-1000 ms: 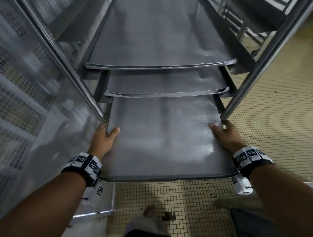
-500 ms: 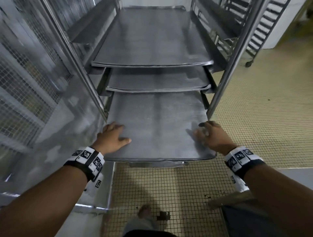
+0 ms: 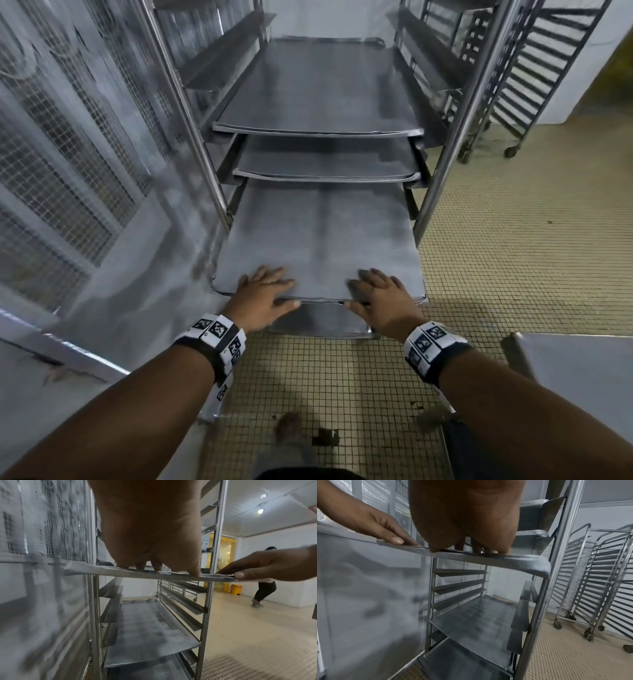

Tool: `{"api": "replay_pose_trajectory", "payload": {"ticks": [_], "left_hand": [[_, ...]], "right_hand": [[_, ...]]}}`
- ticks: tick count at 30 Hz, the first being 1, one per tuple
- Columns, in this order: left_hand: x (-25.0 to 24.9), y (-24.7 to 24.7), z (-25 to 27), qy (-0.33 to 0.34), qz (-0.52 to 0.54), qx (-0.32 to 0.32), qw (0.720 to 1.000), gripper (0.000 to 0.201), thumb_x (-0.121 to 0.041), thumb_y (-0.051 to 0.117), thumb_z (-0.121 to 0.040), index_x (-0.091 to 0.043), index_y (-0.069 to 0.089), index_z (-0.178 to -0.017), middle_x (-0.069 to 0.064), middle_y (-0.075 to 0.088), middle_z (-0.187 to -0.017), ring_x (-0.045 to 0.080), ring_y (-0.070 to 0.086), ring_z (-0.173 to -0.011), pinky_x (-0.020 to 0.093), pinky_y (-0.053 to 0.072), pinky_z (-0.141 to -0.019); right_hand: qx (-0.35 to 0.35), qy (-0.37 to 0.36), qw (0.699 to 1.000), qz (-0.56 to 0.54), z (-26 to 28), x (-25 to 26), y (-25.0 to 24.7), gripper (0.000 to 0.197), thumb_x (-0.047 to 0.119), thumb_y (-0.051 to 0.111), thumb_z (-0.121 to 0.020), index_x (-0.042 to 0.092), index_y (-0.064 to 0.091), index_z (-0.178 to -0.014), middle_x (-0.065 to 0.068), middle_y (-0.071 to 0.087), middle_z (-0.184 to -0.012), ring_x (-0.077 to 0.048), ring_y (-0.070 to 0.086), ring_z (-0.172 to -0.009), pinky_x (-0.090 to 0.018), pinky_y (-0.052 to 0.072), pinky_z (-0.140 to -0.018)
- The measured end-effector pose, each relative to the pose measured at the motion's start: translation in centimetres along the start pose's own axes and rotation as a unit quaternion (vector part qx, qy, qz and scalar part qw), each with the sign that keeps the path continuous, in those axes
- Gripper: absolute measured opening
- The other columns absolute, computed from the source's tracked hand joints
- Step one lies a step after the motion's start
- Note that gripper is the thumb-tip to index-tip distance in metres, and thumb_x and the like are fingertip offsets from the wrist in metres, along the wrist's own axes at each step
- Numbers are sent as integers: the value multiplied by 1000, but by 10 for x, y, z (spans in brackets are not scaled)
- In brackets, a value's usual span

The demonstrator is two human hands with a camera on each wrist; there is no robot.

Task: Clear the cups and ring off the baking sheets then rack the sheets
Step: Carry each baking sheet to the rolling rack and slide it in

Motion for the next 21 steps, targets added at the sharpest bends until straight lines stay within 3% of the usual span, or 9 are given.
{"api": "replay_pose_trajectory", "payload": {"ticks": [4,7,9,15,21], "left_hand": [[-1,1,0,6,-2,21,1000,87,-87,19,-79,-46,31,-155,-12,7,-170,21,-8,-157,57,-2,-123],[-2,-3,-8,10,-5,27,1000,62,-68,37,-96,-47,32,-154,-13,10,-169,26,-7,-157,62,-1,-122],[-3,-5,-17,14,-5,22,1000,56,-62,41,-100,-48,34,-153,-16,12,-168,26,-4,-158,64,0,-122],[-3,-18,-49,-19,-13,-6,1000,51,-61,41,-100,-50,36,-150,-17,14,-168,23,1,-158,70,-4,-117],[10,-26,-104,-21,-27,-25,999,49,-62,35,-101,-53,34,-149,-8,12,-170,27,1,-157,71,5,-117]], "right_hand": [[2,11,1000,0,-1,0,2,60,66,30,-98,40,27,-152,6,15,-166,-17,4,-153,-48,6,-124],[-2,15,1000,3,-5,-1,0,58,65,30,-99,40,28,-151,7,15,-165,-17,5,-153,-47,6,-124],[-5,23,1000,1,-10,-3,-3,55,63,30,-99,41,30,-150,7,17,-165,-18,7,-153,-47,7,-123],[-50,54,997,-15,-36,-8,-10,47,57,29,-102,41,40,-144,4,29,-161,-21,17,-151,-49,15,-120],[-58,106,992,-20,-82,-16,-24,43,52,27,-104,40,42,-143,4,29,-160,-24,18,-150,-53,10,-120]]}}
Point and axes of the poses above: each hand's wrist, its own z-axis away from the middle knuckle, its own y-axis out of the palm, x = y × z, the point moved 3 cm from there along -z, towards the middle knuckle
